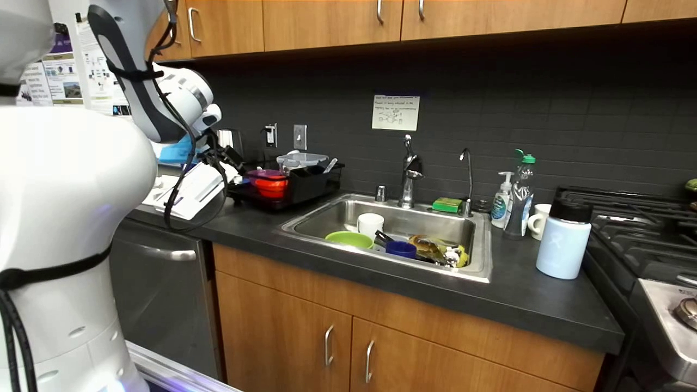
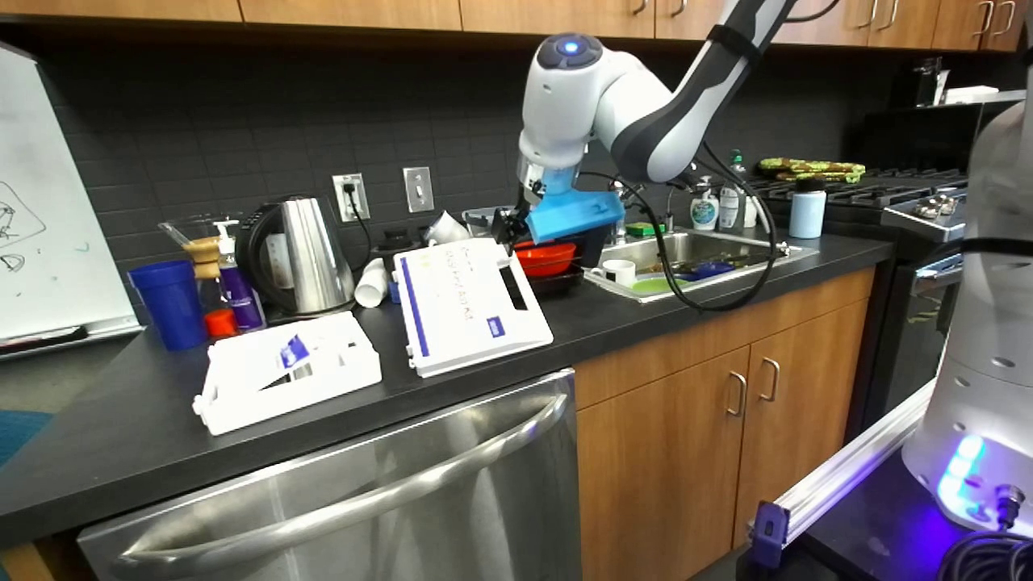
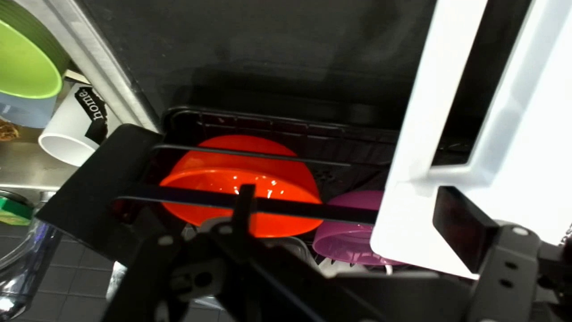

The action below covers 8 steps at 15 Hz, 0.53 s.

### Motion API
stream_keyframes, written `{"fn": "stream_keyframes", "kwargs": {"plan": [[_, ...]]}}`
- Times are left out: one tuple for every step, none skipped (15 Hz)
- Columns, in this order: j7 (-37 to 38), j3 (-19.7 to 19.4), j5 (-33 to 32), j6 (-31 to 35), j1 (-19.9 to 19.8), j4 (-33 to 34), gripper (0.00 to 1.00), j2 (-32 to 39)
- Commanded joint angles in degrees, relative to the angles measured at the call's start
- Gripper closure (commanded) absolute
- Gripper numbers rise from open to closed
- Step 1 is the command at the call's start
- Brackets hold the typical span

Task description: Open the white object and put the white item on the counter

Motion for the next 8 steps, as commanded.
{"fn": "stream_keyframes", "kwargs": {"plan": [[-3.43, 0.38, 1.94, -0.84, 0.44, -5.02, 0.07, -5.91], [-5.45, 5.92, 4.47, -0.17, -4.52, -6.29, 0.07, -7.1], [-8.65, 6.84, 8.16, 1.8, -4.55, -8.22, 0.09, -8.62], [-11.99, 8.27, 12.25, 3.08, -4.89, -10.03, 0.08, -10.24], [-15.39, 9.61, 16.51, 4.38, -5.02, -11.51, 0.1, -11.52], [-19.9, 10.77, 22.06, 5.55, -4.62, -13.25, 0.09, -13.11], [-23.94, 11.88, 27.39, 5.9, -4.04, -14.52, 0.09, -14.38], [-27.66, 8.61, 32.11, 6.04, 0.96, -15.62, 0.07, -15.57]]}}
